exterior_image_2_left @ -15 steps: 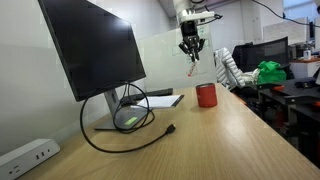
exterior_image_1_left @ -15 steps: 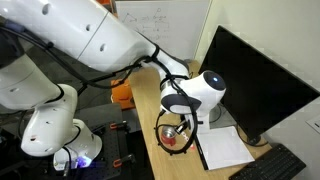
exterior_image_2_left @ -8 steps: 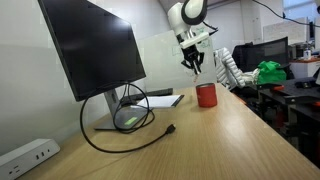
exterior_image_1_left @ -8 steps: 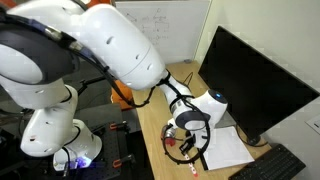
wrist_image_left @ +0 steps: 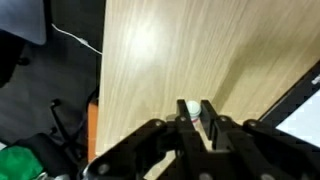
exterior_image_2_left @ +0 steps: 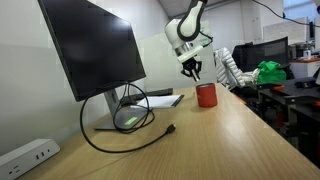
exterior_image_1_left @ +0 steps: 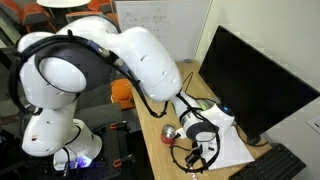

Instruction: Remove the marker from the mug and put it on the table

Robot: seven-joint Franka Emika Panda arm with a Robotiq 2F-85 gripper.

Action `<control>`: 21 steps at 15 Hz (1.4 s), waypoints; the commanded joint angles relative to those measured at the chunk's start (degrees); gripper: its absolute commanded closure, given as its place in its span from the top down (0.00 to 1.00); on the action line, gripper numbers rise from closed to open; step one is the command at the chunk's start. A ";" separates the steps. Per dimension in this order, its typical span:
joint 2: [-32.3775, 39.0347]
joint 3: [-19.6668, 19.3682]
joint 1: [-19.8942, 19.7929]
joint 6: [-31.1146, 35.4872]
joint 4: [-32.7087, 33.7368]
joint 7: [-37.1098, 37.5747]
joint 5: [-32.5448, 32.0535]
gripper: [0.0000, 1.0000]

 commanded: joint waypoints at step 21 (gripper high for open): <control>3.66 -0.03 6.32 -0.07 3.79 -0.73 1.82 0.05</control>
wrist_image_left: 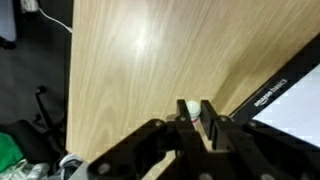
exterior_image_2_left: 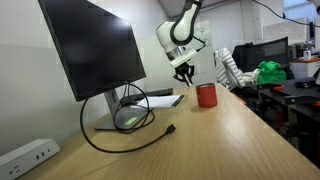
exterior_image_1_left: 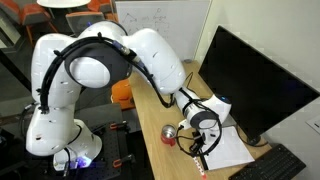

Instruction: Remove the marker from the mug and put it on the table

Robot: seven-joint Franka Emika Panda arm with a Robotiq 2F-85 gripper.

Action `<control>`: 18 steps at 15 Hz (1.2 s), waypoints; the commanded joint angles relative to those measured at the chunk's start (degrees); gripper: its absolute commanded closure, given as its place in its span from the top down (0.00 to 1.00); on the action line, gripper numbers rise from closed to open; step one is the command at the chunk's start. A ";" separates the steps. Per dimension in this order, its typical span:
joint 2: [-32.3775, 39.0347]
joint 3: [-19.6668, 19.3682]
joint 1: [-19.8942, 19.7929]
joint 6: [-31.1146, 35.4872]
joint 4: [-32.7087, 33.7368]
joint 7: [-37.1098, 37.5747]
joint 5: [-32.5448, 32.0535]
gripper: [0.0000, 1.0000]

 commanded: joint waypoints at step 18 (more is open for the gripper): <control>-21.57 3.28 0.57 -7.48 -13.15 -5.09 -1.65 1.00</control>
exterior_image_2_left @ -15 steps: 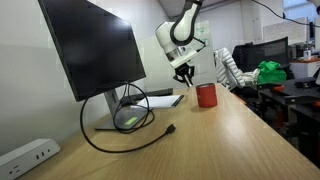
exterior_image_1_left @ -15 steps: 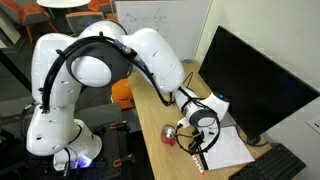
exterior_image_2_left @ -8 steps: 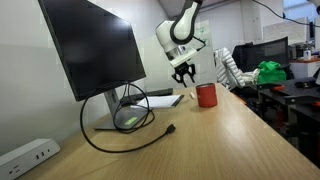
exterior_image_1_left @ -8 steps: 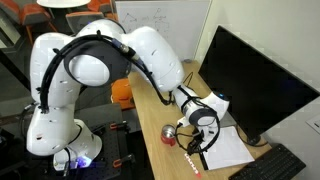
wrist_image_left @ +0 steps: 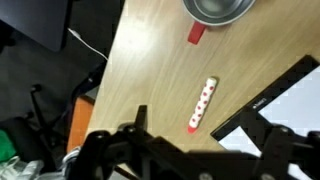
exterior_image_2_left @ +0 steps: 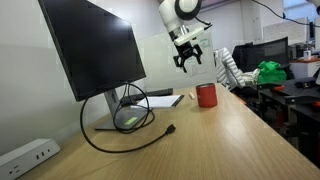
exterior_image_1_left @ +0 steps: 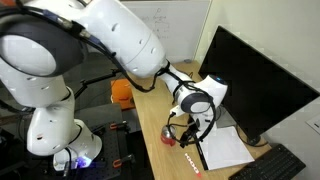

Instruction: Remove the marker from the mug and put it on the table

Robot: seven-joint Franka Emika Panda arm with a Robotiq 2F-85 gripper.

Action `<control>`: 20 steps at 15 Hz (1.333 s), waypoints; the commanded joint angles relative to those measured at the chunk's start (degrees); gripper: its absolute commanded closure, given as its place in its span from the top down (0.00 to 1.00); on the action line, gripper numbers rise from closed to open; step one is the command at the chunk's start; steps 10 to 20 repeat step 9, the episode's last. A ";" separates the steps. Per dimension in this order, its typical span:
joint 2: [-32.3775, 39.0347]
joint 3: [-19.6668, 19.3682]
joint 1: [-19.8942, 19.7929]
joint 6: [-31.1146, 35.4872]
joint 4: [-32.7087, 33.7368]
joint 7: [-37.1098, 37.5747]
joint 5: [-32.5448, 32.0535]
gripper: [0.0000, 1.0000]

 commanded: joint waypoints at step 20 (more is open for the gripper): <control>-11.46 6.44 -1.93 -6.61 -6.56 0.65 -3.17 1.00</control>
